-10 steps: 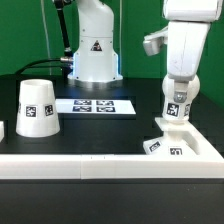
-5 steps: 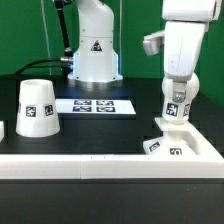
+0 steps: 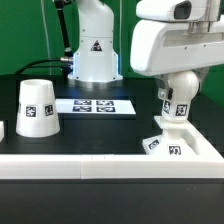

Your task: Assemble lamp

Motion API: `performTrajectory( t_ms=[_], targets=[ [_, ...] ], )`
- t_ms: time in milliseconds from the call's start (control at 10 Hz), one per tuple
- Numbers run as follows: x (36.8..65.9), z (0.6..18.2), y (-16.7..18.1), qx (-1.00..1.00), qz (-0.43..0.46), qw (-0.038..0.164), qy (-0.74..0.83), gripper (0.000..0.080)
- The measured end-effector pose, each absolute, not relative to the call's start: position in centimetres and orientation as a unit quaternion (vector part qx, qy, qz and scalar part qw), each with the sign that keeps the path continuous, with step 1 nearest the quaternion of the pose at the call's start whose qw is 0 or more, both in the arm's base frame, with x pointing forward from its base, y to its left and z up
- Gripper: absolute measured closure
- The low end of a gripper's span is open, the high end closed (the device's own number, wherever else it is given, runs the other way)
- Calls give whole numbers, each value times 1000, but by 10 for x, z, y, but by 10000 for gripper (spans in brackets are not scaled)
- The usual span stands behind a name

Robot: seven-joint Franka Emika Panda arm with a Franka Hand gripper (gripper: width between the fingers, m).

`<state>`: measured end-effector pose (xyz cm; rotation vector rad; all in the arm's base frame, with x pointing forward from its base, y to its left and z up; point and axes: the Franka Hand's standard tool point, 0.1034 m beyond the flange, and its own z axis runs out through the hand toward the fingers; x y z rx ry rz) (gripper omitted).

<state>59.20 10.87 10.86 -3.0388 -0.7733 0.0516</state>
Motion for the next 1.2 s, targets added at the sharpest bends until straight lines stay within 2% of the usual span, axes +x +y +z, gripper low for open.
performTrajectory(
  t_ms=[600,1000,1200],
  targets=[
    [592,109,108,-999,16,0,-48,223],
    [587,107,109,-974,25,-3,225,223],
    [587,108,111,-955,28,-5,294,223]
  ],
)
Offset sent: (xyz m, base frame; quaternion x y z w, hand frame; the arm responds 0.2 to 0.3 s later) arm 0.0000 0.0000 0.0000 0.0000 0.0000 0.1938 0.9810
